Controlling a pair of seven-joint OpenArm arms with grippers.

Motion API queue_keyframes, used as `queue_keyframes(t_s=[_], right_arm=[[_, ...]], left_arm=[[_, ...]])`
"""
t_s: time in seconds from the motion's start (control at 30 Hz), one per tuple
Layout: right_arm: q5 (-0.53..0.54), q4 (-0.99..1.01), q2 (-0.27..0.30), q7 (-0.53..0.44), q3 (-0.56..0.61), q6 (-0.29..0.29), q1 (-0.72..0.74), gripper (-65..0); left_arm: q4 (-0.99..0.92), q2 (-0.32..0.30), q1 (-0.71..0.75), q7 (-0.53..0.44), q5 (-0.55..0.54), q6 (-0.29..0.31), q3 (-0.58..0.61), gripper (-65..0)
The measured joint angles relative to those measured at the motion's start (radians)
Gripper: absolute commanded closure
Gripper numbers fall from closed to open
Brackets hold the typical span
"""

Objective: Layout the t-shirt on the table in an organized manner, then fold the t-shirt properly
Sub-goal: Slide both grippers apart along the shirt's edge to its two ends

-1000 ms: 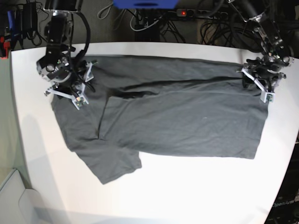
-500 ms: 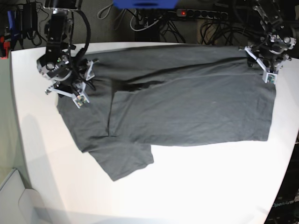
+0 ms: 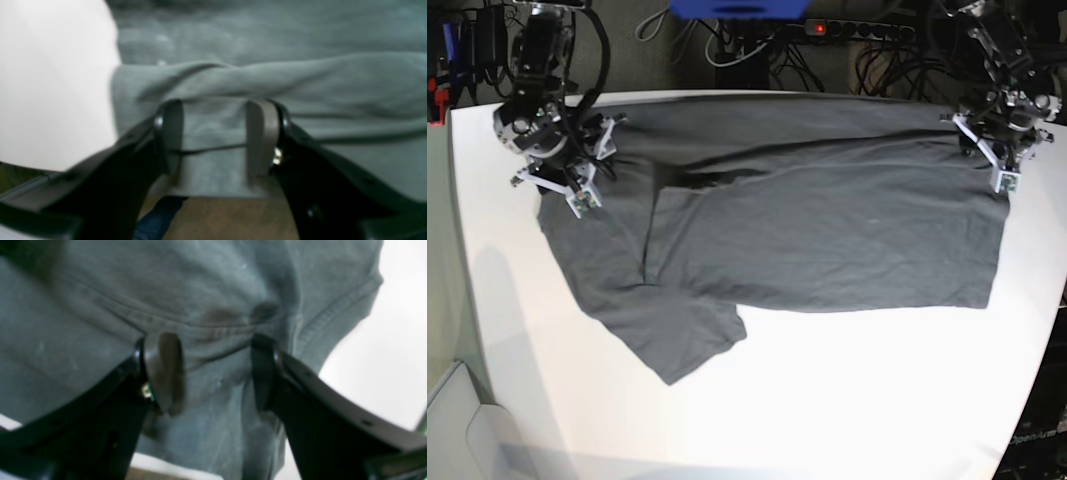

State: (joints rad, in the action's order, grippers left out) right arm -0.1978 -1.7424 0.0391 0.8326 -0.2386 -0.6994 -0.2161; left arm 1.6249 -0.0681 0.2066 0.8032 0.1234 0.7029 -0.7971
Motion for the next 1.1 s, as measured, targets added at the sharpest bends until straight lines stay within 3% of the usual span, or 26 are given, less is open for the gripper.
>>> queue_keyframes(t_s=[0.13,0.4,0.6,0.77,0.83,0.97,1.1], right_arm=[[-0.018,-0.056,0.0,0.043,-0.002,-0.003,-0.034,-35.6],[-0.03,-0.09,-0.001,0.042,-0.001,-0.003,-0.029,-35.6],[-0.03,-0.158,-0.003,0.042,-0.001,-0.003,-0.028,-35.6],[-0.027,-0.195,-0.014,0.045,-0.001,-0.003,-0.01,-36.0],[-0.03,-0.193,-0.01,0.055,-0.001,-0.003,0.024,-36.1],[-0.029,-0.167,-0.008,0.052,0.0,-0.003,0.152,-36.1],[-0.068,0.034,0.001,0.045,0.001,-0.003,0.346,-36.1]], left_arm=[[0.001,-0.001,0.001,0.001,0.0,0.0,0.0,-30.7],[0.01,-0.001,0.001,0.002,0.0,0.0,0.0,-30.7],[0.145,-0.003,0.001,0.001,0.0,-0.001,-0.002,-30.7],[0.238,0.005,-0.023,0.098,-0.001,0.001,-0.006,-30.9],[0.261,-0.002,-0.056,0.109,-0.001,0.0,-0.006,-33.1],[0.249,-0.005,-0.153,0.141,0.006,0.001,-0.005,-45.0],[0.128,-0.047,-0.286,0.136,0.009,-0.004,0.019,-51.8]])
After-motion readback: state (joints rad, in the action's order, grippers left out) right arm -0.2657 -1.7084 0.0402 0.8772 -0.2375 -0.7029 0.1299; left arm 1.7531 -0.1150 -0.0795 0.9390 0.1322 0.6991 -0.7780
